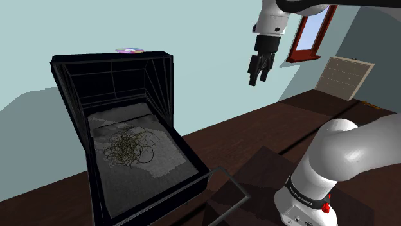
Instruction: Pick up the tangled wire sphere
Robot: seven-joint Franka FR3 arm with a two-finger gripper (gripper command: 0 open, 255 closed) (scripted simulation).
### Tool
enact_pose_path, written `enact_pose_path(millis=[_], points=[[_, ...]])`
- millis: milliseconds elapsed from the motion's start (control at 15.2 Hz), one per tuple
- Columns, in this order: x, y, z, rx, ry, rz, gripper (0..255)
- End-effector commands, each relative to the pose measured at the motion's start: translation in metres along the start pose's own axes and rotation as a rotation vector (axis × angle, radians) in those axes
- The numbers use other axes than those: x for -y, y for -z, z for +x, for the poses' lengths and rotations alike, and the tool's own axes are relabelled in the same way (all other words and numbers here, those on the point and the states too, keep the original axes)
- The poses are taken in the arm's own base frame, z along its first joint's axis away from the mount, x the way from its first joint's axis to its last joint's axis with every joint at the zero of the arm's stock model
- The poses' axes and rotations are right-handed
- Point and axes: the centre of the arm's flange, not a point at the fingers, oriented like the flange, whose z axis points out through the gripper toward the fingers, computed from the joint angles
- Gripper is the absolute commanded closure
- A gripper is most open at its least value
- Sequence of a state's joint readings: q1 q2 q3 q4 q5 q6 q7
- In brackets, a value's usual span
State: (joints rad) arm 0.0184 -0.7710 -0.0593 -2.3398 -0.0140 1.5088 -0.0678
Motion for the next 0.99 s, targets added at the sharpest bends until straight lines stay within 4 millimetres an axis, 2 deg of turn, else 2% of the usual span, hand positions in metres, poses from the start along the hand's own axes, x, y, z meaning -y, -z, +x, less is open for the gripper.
enact_pose_path(millis=[0, 462, 924], points=[[0.000, 0.000, 0.000, 0.000, 0.000, 0.000, 0], [0.070, -0.038, 0.038, 0.035, -0.206, 0.044, 0], [0.133, -0.074, 0.088, 0.070, -0.412, 0.088, 0]])
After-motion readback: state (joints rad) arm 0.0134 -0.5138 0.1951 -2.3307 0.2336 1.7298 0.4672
